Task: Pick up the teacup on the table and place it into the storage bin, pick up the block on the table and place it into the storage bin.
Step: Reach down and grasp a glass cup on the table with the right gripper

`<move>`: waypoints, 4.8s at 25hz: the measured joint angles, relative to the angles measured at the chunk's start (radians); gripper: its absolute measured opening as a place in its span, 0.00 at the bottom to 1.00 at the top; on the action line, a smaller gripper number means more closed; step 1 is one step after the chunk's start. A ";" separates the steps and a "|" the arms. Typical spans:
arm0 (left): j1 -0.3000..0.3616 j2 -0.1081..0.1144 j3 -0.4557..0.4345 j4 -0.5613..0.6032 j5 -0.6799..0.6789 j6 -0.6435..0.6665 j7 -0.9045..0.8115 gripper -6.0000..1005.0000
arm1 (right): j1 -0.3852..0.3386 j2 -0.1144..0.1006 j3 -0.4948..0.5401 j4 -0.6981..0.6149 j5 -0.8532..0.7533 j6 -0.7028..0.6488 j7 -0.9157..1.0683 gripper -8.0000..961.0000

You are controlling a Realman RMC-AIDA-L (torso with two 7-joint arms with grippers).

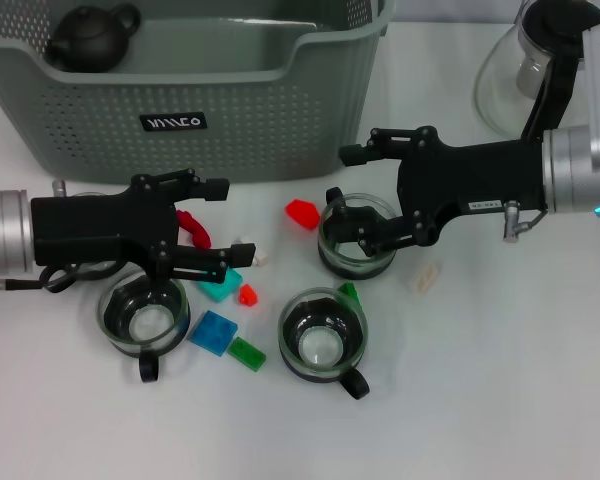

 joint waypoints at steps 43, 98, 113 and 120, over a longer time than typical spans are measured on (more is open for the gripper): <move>0.005 -0.015 -0.034 -0.057 -0.077 -0.005 -0.008 0.94 | 0.064 -0.005 -0.157 -0.324 -0.402 -0.140 0.302 0.95; 0.005 -0.010 -0.037 -0.103 -0.089 -0.027 -0.006 0.94 | 0.111 0.003 -0.676 -0.289 -0.367 0.191 0.414 0.95; 0.013 -0.011 -0.037 -0.103 -0.089 -0.030 -0.004 0.94 | 0.121 0.000 -0.679 -0.289 -0.383 0.194 0.450 0.39; 0.019 -0.011 -0.037 -0.103 -0.089 -0.030 -0.003 0.94 | 0.133 0.000 -0.677 -0.279 -0.392 0.196 0.459 0.18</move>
